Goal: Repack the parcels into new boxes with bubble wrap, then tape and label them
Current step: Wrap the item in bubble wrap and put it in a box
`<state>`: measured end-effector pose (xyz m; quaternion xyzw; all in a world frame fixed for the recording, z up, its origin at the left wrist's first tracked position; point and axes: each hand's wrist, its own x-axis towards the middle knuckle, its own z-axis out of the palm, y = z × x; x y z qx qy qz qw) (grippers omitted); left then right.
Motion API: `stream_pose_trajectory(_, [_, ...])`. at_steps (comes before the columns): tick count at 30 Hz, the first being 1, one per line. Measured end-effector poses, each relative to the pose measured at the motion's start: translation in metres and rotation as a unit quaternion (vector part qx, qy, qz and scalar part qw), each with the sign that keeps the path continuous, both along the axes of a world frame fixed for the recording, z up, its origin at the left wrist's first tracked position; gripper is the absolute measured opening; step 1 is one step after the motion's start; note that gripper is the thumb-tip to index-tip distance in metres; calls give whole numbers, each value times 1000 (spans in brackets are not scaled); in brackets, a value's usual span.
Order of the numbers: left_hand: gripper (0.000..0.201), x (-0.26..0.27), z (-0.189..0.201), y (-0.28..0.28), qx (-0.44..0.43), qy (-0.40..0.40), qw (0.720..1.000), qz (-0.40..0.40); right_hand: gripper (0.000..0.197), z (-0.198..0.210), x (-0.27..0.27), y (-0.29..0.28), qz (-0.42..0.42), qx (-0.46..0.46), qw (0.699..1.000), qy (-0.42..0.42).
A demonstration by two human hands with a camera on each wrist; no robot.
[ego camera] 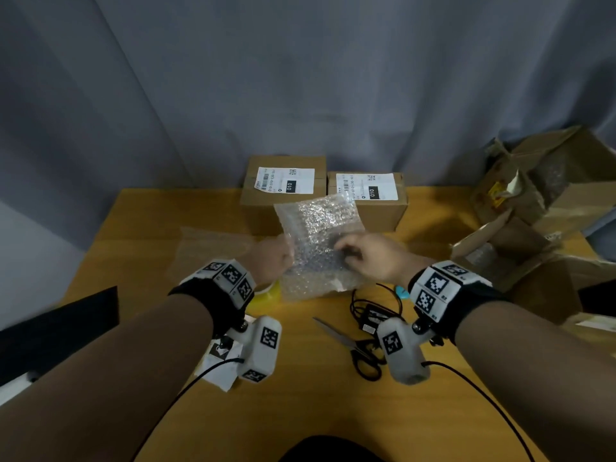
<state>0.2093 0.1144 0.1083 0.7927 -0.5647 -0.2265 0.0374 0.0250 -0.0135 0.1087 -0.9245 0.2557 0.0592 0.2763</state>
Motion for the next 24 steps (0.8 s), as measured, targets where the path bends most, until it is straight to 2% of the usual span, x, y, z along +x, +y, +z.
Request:
stream_pose_trajectory(2, [14,4,-1,5,-17,-18,999,42,46,-7,-1,2,27,-18,999,19])
stream_pose_trajectory(5, [20,3,-5,8,-64,-3,993,94,39,-6,-1,1,61,-104,991,63])
stream_pose_trajectory(7, [21,-2,-3,7,-76,-17,992,104,36,-1,-1,-1,85,-94,989,79])
stream_pose_trajectory(9, [17,-8,-4,4,-67,-15,994,88,29,3,-7,-1,19,-48,999,-9])
stream_pose_trajectory(11, [11,-11,-11,2,-46,-19,997,65,18,3,-17,-2,-111,-48,983,-139])
stream_pose_trajectory(12, [17,-11,-16,2,-42,-21,997,58,17,1,-24,-3,-165,-48,972,-161])
stream_pose_trajectory(14, [21,-15,-21,3,-38,-27,997,68,16,-13,-39,-2,-209,-26,970,-119])
stream_pose_trajectory(16, [13,-19,-23,4,-66,-32,993,97,14,-32,-53,2,-175,22,984,-30])
stream_pose_trajectory(17, [15,-21,-23,6,-84,-25,990,113,27,-41,-57,6,-138,60,988,25])
stream_pose_trajectory(19, [23,-22,-24,8,-121,4,983,141,82,-57,-62,16,-77,133,981,122])
stream_pose_trajectory(20, [25,-22,-26,9,-138,21,979,151,97,-63,-62,22,-60,140,975,162])
stream_pose_trajectory(22, [27,-22,-27,11,-165,47,971,168,107,-78,-60,32,-26,109,967,228])
stream_pose_trajectory(24, [29,-22,-27,13,-180,61,966,176,108,-91,-60,38,-14,73,959,272])
